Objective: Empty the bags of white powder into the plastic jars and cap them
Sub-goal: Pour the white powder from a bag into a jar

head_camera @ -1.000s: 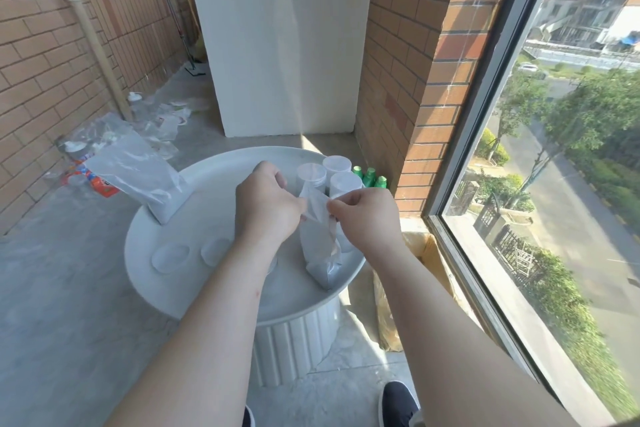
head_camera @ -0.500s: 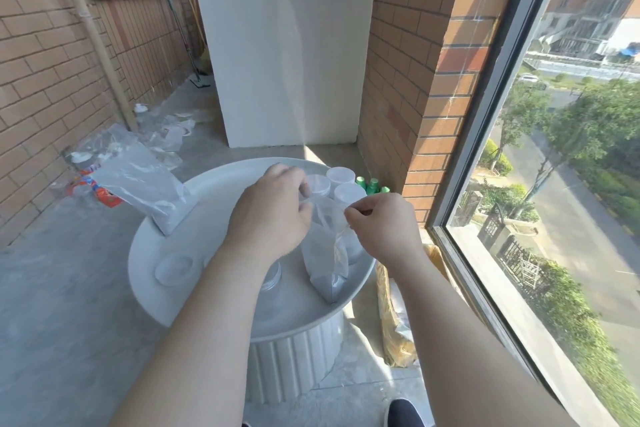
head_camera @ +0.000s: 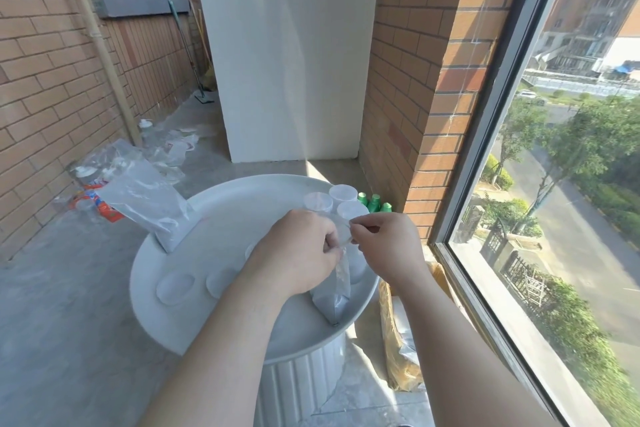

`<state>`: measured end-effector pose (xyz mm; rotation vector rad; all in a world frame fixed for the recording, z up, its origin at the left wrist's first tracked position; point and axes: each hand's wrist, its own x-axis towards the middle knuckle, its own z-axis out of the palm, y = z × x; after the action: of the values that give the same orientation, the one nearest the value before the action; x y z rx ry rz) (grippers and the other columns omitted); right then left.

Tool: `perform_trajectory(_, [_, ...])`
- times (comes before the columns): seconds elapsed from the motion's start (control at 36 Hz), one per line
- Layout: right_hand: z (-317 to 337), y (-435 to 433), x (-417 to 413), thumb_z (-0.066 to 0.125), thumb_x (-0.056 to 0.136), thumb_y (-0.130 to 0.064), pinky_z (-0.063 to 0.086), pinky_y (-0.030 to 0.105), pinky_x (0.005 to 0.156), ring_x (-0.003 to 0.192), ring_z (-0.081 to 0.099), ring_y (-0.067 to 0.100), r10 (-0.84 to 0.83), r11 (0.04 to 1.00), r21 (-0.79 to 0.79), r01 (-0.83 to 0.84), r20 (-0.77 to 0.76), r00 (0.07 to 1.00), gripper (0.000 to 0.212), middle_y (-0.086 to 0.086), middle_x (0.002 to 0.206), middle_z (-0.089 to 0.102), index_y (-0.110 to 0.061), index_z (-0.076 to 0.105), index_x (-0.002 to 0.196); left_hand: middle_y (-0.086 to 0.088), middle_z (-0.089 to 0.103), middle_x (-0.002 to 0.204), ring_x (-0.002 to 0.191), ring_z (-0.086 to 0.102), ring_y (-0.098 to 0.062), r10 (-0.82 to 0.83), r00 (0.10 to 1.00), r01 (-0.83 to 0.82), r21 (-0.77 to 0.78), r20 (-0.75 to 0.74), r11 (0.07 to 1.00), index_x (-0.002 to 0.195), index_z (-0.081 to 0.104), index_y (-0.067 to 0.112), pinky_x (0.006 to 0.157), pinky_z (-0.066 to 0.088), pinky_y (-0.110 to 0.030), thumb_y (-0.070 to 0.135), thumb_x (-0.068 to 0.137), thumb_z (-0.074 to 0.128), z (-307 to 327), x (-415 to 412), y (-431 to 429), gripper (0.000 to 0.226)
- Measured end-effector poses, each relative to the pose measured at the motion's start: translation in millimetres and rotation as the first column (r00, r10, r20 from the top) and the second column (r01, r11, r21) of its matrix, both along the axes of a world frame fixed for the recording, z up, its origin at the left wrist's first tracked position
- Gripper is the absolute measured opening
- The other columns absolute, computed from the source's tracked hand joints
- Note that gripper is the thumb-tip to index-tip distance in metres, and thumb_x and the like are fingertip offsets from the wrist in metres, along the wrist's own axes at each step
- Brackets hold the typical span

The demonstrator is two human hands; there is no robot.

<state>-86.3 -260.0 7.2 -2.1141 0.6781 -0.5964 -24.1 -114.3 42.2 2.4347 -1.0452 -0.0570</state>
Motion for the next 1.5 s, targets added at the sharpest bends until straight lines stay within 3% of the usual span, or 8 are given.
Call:
perform_trajectory(0.19, [2.1, -2.3, -4.2, 0.057, 0.092, -0.021, 0.059, 0.04, 0.074, 0.065, 0.07, 0.016, -0.043, 0.98, 0.193, 0.049, -0.035, 0.998, 0.024, -0.009, 0.067, 0.073, -0.018, 0.076, 0.078, 0.013, 0.055, 0.082, 0.078, 0.058, -0.011, 0.034, 0.997, -0.032, -0.024, 0.068, 0.999, 0.076, 0.066, 0.025, 0.073, 0.055, -0.037, 0.026, 0.093, 0.06, -3.2, 7.1, -1.0, 0.017])
perform_trajectory(0.61, [-4.1, 6.1, -32.1, 0.027, 0.104, -0.055, 0.064, 0.04, 0.068, 0.07, 0.075, 0.034, 0.123, 0.84, 0.532, 0.105, -0.377, 0.918, 0.076, 0.02, 0.079, 0.075, 0.008, 0.07, 0.093, 0.007, 0.055, 0.101, 0.09, 0.052, -0.014, 0.11, 0.984, -0.056, -0.342, 0.142, 0.938, 0.09, 0.063, 0.018, 0.082, 0.044, -0.03, 0.018, 0.098, 0.053, 28.2, -0.4, -9.1, 0.013])
perform_trajectory(0.81, [-9.8, 16.7, -29.1, 0.025, 0.103, -0.063, 0.061, 0.049, 0.081, 0.084, 0.073, 0.044, 0.184, 0.378, 0.921, 0.091, -0.171, 0.968, 0.079, 0.029, 0.097, 0.072, 0.007, 0.06, 0.11, 0.013, 0.053, 0.086, 0.079, 0.049, -0.001, 0.014, 0.978, 0.076, -0.418, 0.208, 0.905, 0.088, 0.066, 0.019, 0.071, 0.035, -0.008, 0.016, 0.095, 0.059, 43.4, -10.7, -2.8, 0.01])
perform_trajectory(0.89, [-12.7, 19.0, -22.3, 0.03, 0.102, -0.064, 0.061, 0.044, 0.068, 0.077, 0.072, 0.039, 0.175, 0.116, 0.993, 0.016, -0.036, 0.984, 0.074, 0.022, 0.094, 0.07, 0.001, 0.062, 0.116, 0.017, 0.053, 0.082, 0.079, 0.052, 0.007, -0.043, 0.979, 0.131, -0.447, 0.201, 0.885, 0.085, 0.066, 0.024, 0.071, 0.036, -0.003, 0.016, 0.093, 0.062, 47.9, -17.8, 2.2, 0.012])
perform_trajectory(0.97, [-15.6, 22.3, -16.2, 0.043, 0.098, -0.066, 0.058, 0.034, 0.052, 0.064, 0.068, 0.03, 0.15, 0.024, 0.999, 0.029, -0.032, 0.988, 0.065, 0.013, 0.082, 0.066, -0.007, 0.065, 0.11, 0.016, 0.058, 0.084, 0.079, 0.057, 0.0, -0.087, 0.977, 0.172, -0.484, 0.193, 0.858, 0.086, 0.067, 0.023, 0.072, 0.041, -0.007, 0.017, 0.092, 0.065, 48.9, -22.3, 7.7, 0.009])
perform_trajectory(1.33, [-16.4, 13.9, -4.4, 0.037, 0.096, -0.071, 0.05, 0.029, 0.049, 0.06, 0.06, 0.024, -0.206, 0.39, 0.921, 0.005, 0.082, 0.975, 0.065, 0.009, 0.086, 0.068, -0.013, 0.064, 0.11, 0.012, 0.06, 0.097, 0.079, 0.061, -0.01, -0.044, 0.995, 0.093, -0.663, 0.09, 0.743, 0.095, 0.065, 0.026, 0.071, 0.047, -0.018, 0.019, 0.092, 0.068, 23.3, -20.5, 36.6, 0.007])
perform_trajectory(1.42, [-14.6, 8.6, -7.1, 0.032, 0.097, -0.07, 0.051, 0.03, 0.05, 0.063, 0.061, 0.027, -0.258, 0.544, 0.837, 0.052, 0.109, 0.96, 0.066, 0.008, 0.085, 0.065, -0.012, 0.063, 0.095, 0.018, 0.065, 0.101, 0.086, 0.067, -0.014, 0.002, 0.945, -0.287, -0.831, -0.326, 0.477, 0.107, 0.057, 0.029, 0.074, 0.049, -0.026, 0.04, 0.095, 0.06, 7.6, -25.0, 35.0, 0.017])
perform_trajectory(1.5, [-12.9, 7.4, -8.5, 0.029, 0.093, -0.076, 0.047, 0.028, 0.047, 0.081, 0.061, 0.031, -0.3, 0.643, 0.758, 0.107, 0.121, 0.946, 0.073, 0.005, 0.09, 0.06, -0.012, 0.063, 0.101, 0.007, 0.066, 0.101, 0.074, 0.066, -0.018, -0.035, 0.721, -0.675, -0.713, -0.692, 0.192, 0.102, 0.054, 0.023, 0.066, 0.047, -0.029, 0.033, 0.104, 0.045, -10.5, -28.4, 27.0, 0.015])
